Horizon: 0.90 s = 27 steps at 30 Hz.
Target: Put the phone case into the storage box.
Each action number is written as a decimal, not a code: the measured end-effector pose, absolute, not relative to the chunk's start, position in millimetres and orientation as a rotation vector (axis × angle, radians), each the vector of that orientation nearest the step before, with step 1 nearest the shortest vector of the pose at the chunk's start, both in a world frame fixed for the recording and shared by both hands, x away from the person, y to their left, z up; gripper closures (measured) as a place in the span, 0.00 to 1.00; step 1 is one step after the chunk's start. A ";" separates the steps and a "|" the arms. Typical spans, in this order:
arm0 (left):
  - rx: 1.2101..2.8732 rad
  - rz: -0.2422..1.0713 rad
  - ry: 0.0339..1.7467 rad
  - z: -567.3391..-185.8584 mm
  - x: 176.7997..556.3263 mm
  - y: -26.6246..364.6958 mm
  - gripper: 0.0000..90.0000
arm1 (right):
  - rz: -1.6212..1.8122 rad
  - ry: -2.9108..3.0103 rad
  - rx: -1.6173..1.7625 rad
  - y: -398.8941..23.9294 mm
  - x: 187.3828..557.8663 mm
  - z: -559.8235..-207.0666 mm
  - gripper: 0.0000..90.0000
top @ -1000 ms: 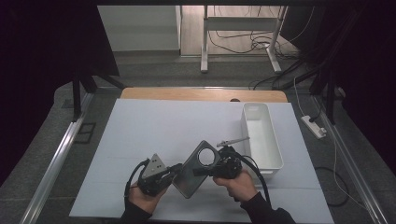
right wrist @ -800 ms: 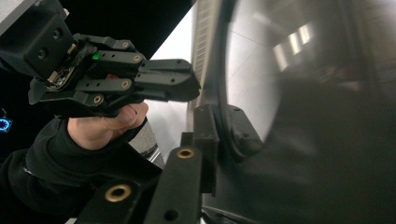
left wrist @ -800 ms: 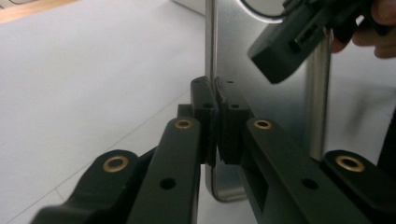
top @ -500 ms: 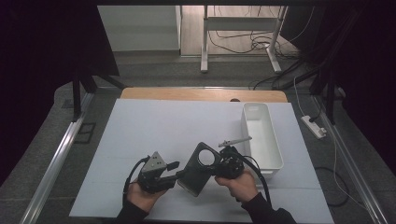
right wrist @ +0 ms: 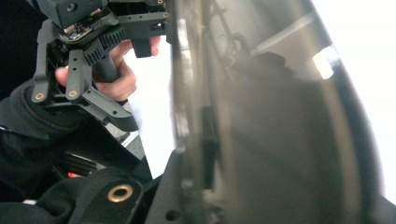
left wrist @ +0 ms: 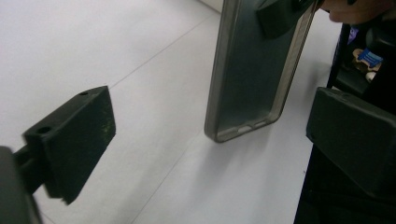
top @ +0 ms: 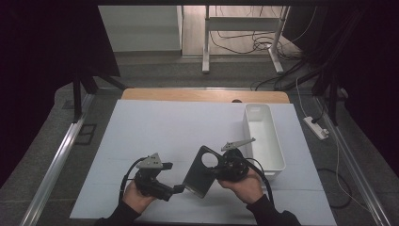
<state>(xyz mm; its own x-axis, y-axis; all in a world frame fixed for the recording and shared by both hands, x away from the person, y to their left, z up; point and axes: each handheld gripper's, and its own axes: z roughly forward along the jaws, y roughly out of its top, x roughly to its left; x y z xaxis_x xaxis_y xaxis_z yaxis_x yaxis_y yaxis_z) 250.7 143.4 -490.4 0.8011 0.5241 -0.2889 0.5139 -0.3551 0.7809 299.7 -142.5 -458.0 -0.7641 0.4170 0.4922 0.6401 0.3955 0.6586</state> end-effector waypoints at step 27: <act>2.067 -0.111 0.644 -500.4 253.7 125.7 0.00 | -1.296 -2.436 -0.753 -138.0 293.8 -452.7 0.95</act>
